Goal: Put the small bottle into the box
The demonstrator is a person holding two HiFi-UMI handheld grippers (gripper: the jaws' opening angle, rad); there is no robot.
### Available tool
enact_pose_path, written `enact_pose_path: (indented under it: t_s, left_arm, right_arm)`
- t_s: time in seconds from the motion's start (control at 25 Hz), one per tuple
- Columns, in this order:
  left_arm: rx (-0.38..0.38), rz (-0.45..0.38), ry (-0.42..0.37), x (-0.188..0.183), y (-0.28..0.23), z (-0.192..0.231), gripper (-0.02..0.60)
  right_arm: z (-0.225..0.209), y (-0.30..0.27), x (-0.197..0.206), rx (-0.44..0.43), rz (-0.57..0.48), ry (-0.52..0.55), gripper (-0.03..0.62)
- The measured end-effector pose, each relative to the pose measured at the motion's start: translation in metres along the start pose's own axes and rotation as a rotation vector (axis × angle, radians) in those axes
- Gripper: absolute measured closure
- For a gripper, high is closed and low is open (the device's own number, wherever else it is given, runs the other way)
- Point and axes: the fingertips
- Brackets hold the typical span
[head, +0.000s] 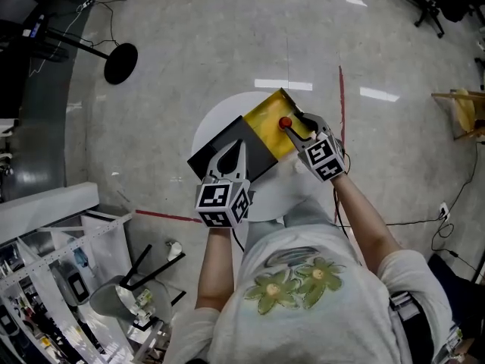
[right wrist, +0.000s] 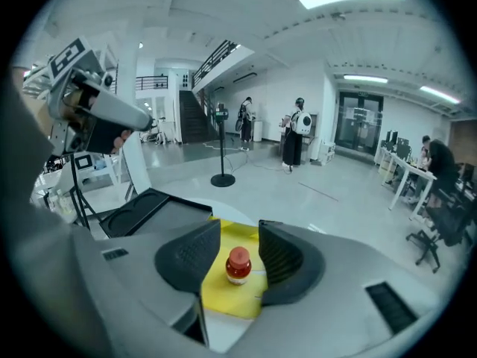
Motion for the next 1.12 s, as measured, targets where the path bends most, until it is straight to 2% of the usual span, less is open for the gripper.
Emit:
enact_pose_path:
  t_s: [0.08,0.24,0.32,0.4,0.52,0.92,1.12]
  left_arm:
    - [0.012,-0.011,-0.009,-0.003,0.003,-0.004,0.581]
    - [0.037,-0.034,-0.018,-0.010,0.011,-0.010,0.581]
    - [0.049,-0.048,-0.018,-0.014,0.015,-0.014,0.580]
    - [0.060,-0.063,-0.016,-0.017,0.019,-0.020,0.580]
    - [0.076,-0.086,-0.020,-0.024,0.027,-0.028,0.581]
    - [0.118,-0.109,-0.072,-0.027,0.045,-0.052,0.581]
    - [0.139,-0.113,-0.097,-0.025,0.054,-0.061,0.581]
  right_arm:
    - [0.004,0.014,-0.013,0.011,-0.040,-0.016,0.445]
    - [0.012,0.037,-0.033,0.041,-0.093,-0.015,0.447]
    - [0.014,0.049,-0.042,0.059,-0.119,-0.006,0.504]
    - [0.015,0.060,-0.048,0.072,-0.142,-0.004,0.510]
    - [0.018,0.078,-0.060,0.099,-0.180,-0.003,0.588]
    - [0.033,0.125,-0.089,0.122,-0.300,-0.039,0.591]
    - [0.045,0.139,-0.094,0.137,-0.317,-0.032,0.592]
Point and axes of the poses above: the fingertips, and each gripper's own axes: y backward along the fingers, z to its left, x out of its underside, and after that the axes turned 3 degrees about -x, right-handed
